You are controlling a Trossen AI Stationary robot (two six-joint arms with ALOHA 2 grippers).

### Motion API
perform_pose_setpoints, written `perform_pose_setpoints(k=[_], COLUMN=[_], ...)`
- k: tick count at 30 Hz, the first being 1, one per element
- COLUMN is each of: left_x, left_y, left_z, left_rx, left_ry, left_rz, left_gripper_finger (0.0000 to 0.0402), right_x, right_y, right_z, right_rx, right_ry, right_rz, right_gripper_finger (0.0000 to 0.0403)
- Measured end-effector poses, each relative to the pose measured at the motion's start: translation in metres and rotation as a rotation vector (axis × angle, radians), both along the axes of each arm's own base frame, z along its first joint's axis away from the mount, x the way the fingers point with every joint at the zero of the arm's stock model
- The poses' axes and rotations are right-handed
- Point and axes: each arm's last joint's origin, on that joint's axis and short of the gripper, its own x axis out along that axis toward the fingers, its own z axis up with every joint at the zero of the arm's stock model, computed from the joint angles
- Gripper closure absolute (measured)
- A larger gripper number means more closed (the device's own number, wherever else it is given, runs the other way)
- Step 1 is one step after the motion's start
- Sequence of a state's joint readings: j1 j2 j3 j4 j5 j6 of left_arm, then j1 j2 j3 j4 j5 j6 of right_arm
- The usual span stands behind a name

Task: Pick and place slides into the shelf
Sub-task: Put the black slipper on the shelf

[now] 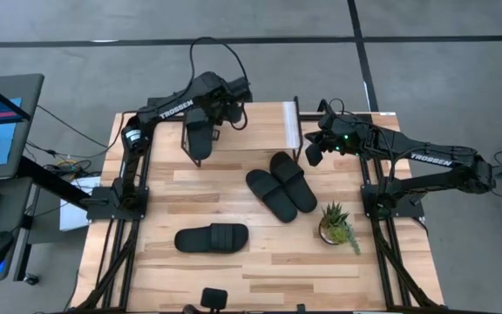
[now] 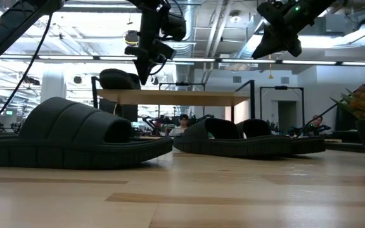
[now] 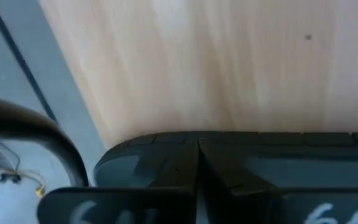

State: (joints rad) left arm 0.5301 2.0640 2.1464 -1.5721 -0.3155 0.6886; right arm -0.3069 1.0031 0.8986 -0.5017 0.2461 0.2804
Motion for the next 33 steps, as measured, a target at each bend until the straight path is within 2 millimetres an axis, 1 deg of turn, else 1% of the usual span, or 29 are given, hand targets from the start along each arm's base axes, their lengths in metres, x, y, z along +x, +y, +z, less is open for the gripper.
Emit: perform_pose_setpoints(k=[5,8,12,15,19,24,26,29,33], left_x=[0.0,0.003,0.009,0.007,-0.009,-0.035,-0.046,-0.059,-0.068], left_y=[-0.003,-0.007,-0.011,-0.018,-0.032,-0.053,-0.063,-0.08,-0.098], left_z=[0.007,0.015,0.038,0.068,0.108,0.154,0.17,0.188,0.199], left_rx=[0.085,0.107,0.163,0.132,0.082,0.117,0.101,0.075,0.061], left_ry=[0.015,-0.023,-0.169,-0.364,-0.645,-0.907,-0.995,-1.093,-1.141], left_rz=[0.001,-0.003,0.022,0.027,-0.009,-0.037,-0.059,-0.104,-0.114], left_gripper_finger=[0.0402,0.0402,0.0401,0.0401,0.0402,0.0401,0.0401,0.0401,0.0401], right_x=[0.0,0.0,0.0,-0.001,-0.002,-0.005,-0.007,-0.012,-0.026], right_y=[0.0,0.0,0.0,0.001,0.001,0.001,0.001,0.003,0.007], right_z=[0.0,0.0,-0.001,-0.002,-0.002,-0.002,-0.004,-0.009,-0.016], right_rx=[0.004,0.004,0.006,0.006,-0.007,-0.032,-0.051,-0.068,-0.089], right_ry=[-0.001,0.0,0.008,0.025,0.037,0.051,0.02,-0.04,-0.106], right_rz=[0.005,0.005,0.006,0.009,0.02,0.007,0.01,0.011,0.008], right_gripper_finger=[0.0403,0.0403,0.0403,0.0403,0.0403,0.0403,0.0403,0.0403,0.0403])
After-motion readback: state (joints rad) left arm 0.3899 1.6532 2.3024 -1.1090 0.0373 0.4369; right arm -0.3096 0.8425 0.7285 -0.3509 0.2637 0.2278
